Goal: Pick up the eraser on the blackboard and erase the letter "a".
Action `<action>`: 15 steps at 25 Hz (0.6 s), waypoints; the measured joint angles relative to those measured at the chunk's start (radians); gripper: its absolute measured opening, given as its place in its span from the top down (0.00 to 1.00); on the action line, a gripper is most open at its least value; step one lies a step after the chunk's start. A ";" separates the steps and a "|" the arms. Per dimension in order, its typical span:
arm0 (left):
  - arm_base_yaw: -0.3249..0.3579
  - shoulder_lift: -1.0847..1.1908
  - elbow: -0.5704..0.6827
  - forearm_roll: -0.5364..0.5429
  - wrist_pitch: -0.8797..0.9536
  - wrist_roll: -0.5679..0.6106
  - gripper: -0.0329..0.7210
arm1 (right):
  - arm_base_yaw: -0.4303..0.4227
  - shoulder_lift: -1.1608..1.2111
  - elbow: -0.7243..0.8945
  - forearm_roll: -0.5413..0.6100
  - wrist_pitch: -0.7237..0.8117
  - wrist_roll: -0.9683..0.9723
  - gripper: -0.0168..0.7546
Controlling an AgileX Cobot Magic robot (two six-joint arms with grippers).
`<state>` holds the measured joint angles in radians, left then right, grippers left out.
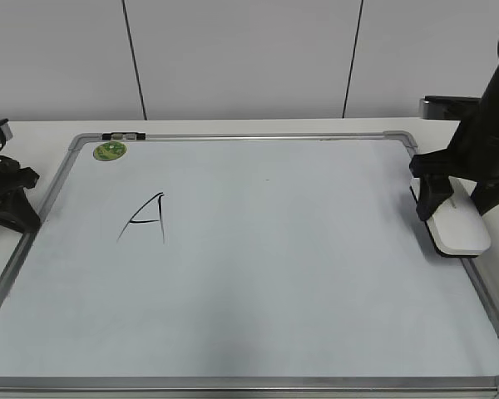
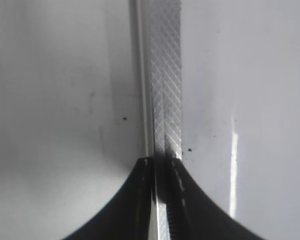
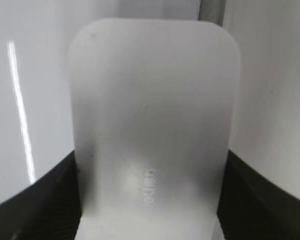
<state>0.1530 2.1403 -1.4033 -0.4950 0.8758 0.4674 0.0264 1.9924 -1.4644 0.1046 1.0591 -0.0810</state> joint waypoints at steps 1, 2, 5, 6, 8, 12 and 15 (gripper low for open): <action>0.000 0.000 0.000 0.000 0.000 0.000 0.89 | 0.000 0.014 -0.012 0.000 -0.002 0.000 0.28; 0.000 0.000 0.000 0.000 0.000 0.000 0.89 | 0.000 0.029 -0.028 -0.002 -0.006 0.000 0.28; 0.000 0.000 0.000 0.000 0.000 0.000 0.89 | 0.000 0.072 -0.064 -0.002 -0.008 0.000 0.28; 0.000 0.000 0.000 0.000 0.001 0.000 0.89 | 0.000 0.084 -0.076 -0.002 -0.008 0.000 0.28; 0.000 0.000 0.000 0.000 0.001 0.000 0.89 | 0.000 0.112 -0.108 -0.004 -0.008 0.000 0.28; 0.000 0.000 0.000 0.000 0.001 0.000 0.88 | 0.000 0.143 -0.148 -0.010 -0.008 0.000 0.28; 0.000 0.000 0.000 0.000 0.001 0.000 0.88 | 0.000 0.154 -0.165 -0.010 -0.006 0.000 0.28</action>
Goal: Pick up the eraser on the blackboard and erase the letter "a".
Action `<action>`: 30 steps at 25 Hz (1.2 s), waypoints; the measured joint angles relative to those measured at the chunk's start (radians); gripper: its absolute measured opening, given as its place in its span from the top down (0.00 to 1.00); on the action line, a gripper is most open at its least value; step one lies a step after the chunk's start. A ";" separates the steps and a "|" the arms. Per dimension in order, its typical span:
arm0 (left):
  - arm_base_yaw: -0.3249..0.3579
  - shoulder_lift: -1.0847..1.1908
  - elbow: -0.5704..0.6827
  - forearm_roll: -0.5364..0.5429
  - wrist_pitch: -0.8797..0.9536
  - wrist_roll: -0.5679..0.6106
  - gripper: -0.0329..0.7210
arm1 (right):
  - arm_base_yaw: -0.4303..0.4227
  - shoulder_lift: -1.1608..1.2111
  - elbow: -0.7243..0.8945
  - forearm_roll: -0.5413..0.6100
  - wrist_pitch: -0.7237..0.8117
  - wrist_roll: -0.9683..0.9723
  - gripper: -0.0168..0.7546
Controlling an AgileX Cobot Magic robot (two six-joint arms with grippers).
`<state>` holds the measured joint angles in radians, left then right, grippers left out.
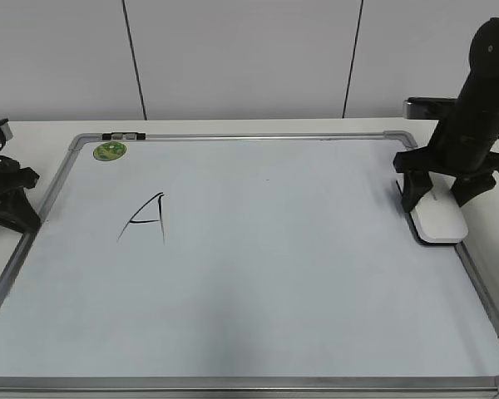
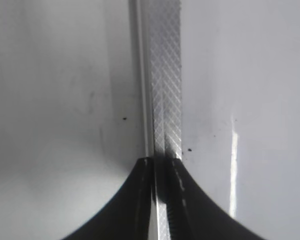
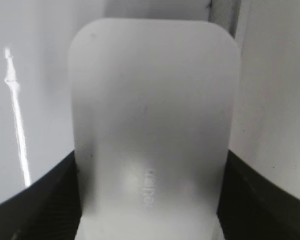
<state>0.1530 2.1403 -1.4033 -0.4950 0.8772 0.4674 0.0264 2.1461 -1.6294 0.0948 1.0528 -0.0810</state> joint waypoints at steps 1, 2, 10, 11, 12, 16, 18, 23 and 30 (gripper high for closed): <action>0.000 0.000 0.000 0.000 0.000 0.000 0.88 | 0.000 0.004 0.000 0.000 0.002 0.000 0.28; 0.000 0.000 0.000 0.000 0.000 0.000 0.88 | 0.000 0.010 -0.002 -0.002 0.007 0.000 0.28; 0.000 0.000 0.000 0.000 0.000 0.000 0.88 | 0.000 0.029 -0.014 -0.002 0.017 0.000 0.26; 0.000 0.000 0.000 0.000 0.000 0.000 0.88 | 0.000 0.031 -0.014 0.000 0.017 0.000 0.24; 0.000 0.000 0.000 0.000 0.000 0.000 0.88 | 0.000 0.033 -0.015 0.000 0.019 0.000 0.21; 0.000 0.000 0.000 0.000 0.000 0.000 0.86 | 0.000 0.033 -0.060 -0.001 0.065 0.000 0.16; 0.000 0.000 0.000 0.002 0.000 0.000 0.84 | 0.000 0.033 -0.100 -0.010 0.103 -0.001 0.16; 0.000 0.002 0.000 0.002 0.004 0.001 0.65 | 0.000 0.033 -0.216 -0.032 0.157 -0.001 0.16; 0.000 -0.015 -0.008 -0.002 0.017 0.001 0.25 | 0.000 0.001 -0.302 -0.036 0.166 -0.008 0.18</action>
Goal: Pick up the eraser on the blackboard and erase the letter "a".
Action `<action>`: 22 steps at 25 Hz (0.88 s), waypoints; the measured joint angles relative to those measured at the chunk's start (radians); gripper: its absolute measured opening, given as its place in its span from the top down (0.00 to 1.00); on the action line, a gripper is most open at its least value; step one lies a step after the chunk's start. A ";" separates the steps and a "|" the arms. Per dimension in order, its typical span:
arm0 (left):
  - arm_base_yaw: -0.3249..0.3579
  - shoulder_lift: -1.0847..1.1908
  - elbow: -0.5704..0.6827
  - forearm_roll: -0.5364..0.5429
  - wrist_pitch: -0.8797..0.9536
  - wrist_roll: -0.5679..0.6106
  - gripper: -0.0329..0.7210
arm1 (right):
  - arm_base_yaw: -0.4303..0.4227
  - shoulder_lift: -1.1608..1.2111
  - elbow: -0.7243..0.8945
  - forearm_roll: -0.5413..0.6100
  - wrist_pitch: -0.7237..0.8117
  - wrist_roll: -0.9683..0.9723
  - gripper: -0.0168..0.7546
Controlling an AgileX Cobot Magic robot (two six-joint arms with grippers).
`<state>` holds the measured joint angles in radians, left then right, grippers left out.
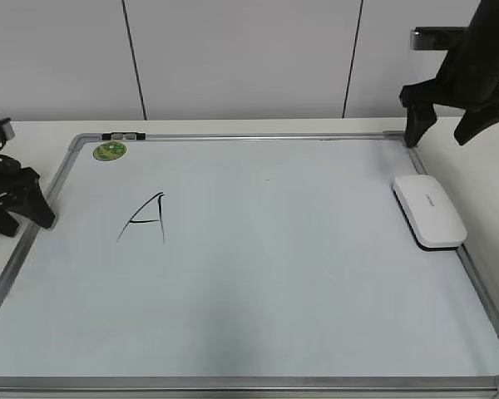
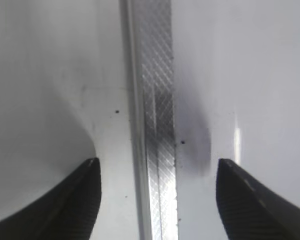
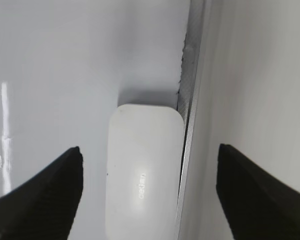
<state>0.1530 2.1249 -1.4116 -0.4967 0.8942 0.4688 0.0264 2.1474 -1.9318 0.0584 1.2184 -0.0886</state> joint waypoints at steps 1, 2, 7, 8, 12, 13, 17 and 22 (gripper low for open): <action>0.000 -0.007 -0.013 0.000 0.016 0.000 0.23 | 0.000 -0.017 0.000 0.000 0.002 -0.003 0.18; 0.000 -0.016 -0.034 0.000 0.033 0.000 0.22 | 0.000 -0.035 0.000 0.000 0.002 -0.003 0.18; 0.000 -0.081 -0.147 0.000 0.171 -0.047 0.20 | 0.000 -0.136 -0.002 0.000 0.009 -0.006 0.19; 0.000 -0.093 -0.163 0.000 0.202 -0.062 0.20 | 0.000 -0.159 -0.002 0.000 0.011 -0.007 0.19; 0.000 -0.163 -0.209 0.004 0.295 -0.125 0.20 | 0.000 -0.263 -0.002 0.011 0.021 -0.010 0.21; 0.000 -0.187 -0.209 0.008 0.304 -0.139 0.20 | 0.000 -0.289 0.000 0.020 0.021 -0.010 0.21; -0.018 -0.296 -0.209 0.067 0.320 -0.208 0.20 | 0.000 -0.427 0.052 0.042 0.025 -0.010 0.21; -0.107 -0.464 -0.209 0.181 0.333 -0.264 0.20 | 0.000 -0.615 0.172 0.041 0.033 -0.010 0.21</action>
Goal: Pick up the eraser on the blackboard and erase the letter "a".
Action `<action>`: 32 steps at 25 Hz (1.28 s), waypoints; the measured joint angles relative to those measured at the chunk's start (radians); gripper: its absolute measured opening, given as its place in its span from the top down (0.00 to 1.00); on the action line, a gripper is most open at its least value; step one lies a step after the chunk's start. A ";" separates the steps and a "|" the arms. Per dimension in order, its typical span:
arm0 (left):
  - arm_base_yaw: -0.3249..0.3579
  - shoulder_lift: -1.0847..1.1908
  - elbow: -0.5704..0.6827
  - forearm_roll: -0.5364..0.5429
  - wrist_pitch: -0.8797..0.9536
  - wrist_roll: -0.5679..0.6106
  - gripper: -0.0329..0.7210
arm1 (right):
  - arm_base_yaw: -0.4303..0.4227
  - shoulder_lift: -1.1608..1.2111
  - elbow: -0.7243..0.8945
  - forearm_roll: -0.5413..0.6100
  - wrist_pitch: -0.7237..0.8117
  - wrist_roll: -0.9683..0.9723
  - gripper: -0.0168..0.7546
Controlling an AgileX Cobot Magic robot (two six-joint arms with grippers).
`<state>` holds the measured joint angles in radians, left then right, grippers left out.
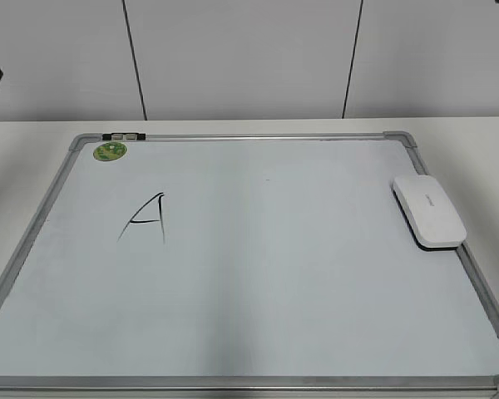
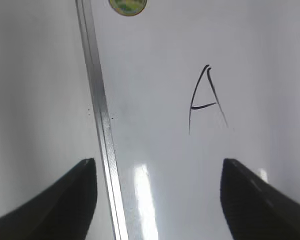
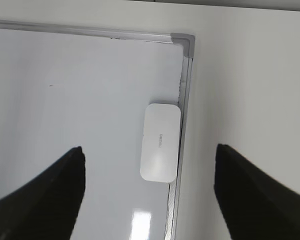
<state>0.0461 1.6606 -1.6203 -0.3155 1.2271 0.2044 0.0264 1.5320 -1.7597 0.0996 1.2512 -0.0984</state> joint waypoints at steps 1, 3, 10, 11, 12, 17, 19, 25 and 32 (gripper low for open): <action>-0.024 -0.028 0.000 0.017 0.002 -0.010 0.20 | 0.000 -0.012 0.012 -0.002 0.000 0.000 0.21; -0.068 -0.091 0.000 0.053 0.006 -0.030 0.20 | 0.000 -0.095 0.072 -0.008 0.002 0.000 0.21; -0.185 -0.302 0.015 0.080 0.022 -0.095 0.20 | 0.000 -0.334 0.262 -0.009 0.004 0.000 0.21; -0.193 -0.339 0.033 0.080 0.022 -0.099 0.20 | 0.000 -0.378 0.294 -0.009 0.004 0.000 0.21; -0.197 -0.371 0.057 0.084 0.024 -0.101 0.20 | 0.000 -0.424 0.330 -0.010 0.004 0.000 0.21; -0.201 -0.580 0.225 0.144 0.031 -0.102 0.20 | 0.000 -0.644 0.515 -0.036 0.010 0.000 0.21; -0.201 -0.660 0.309 0.154 0.032 -0.103 0.20 | 0.000 -0.712 0.572 -0.042 0.010 0.000 0.21; -0.201 -0.901 0.552 0.167 0.034 -0.103 0.20 | 0.000 -0.884 0.727 -0.042 0.013 0.035 0.21; -0.201 -1.161 0.817 0.197 0.023 -0.103 0.21 | 0.017 -1.069 0.925 -0.042 0.014 0.059 0.22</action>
<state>-0.1548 0.4999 -0.8034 -0.1184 1.2497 0.1014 0.0431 0.4630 -0.8352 0.0574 1.2653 -0.0391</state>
